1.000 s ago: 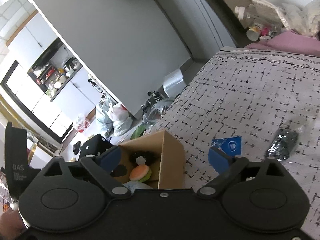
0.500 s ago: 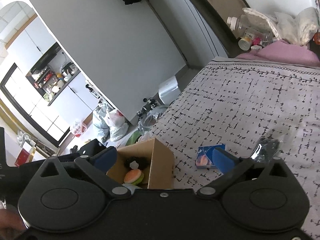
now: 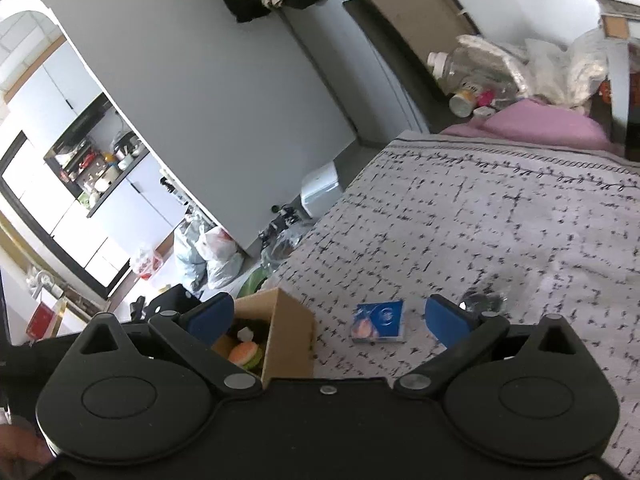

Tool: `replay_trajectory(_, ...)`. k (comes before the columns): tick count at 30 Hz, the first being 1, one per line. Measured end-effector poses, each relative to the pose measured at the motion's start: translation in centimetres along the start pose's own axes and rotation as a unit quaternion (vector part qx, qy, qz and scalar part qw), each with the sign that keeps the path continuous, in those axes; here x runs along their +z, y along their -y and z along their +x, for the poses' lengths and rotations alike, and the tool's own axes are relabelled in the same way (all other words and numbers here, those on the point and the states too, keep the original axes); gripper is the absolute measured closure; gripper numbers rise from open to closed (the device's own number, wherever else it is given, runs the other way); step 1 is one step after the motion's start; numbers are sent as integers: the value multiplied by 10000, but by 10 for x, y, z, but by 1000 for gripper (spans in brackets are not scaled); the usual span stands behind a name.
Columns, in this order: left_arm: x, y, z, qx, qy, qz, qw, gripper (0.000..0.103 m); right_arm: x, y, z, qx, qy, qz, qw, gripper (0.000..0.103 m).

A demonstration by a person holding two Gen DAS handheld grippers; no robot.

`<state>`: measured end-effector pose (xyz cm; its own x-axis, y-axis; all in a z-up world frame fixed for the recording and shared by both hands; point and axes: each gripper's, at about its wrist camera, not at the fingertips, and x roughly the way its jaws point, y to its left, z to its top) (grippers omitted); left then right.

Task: Organize soft objects
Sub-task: 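Move both grippers toward the blue tissue pack and the other black bagged item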

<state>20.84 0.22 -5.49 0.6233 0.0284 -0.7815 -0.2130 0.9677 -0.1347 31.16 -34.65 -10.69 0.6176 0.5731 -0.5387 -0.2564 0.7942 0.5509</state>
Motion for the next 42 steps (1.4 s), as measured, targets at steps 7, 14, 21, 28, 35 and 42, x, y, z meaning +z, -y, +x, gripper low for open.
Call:
replay_trajectory(7,-3,16,3,-43,-43,90,9999,0,7,14,-16,-174,174,-161,9996,0)
replay_trajectory(14,-5,35,12,-95,-120,227,9996,0,8,26,-23,-223,162,-264,9993,0)
replay_trajectory(21,-9,48,28,-134,-334,236,9991,0,8,39,-22,-334,175,-299,9988,0)
replay_trajectory(28,-7,53,48,-338,-406,175,9985,0,7,63,-13,-612,152,98,9980,0)
replay_trajectory(35,-9,66,76,-437,-507,329,9972,0,2,78,12,-575,-161,456,9972,0)
replay_trajectory(42,-10,75,112,-568,-637,427,9954,1,-6,97,36,-704,-358,981,9920,0)
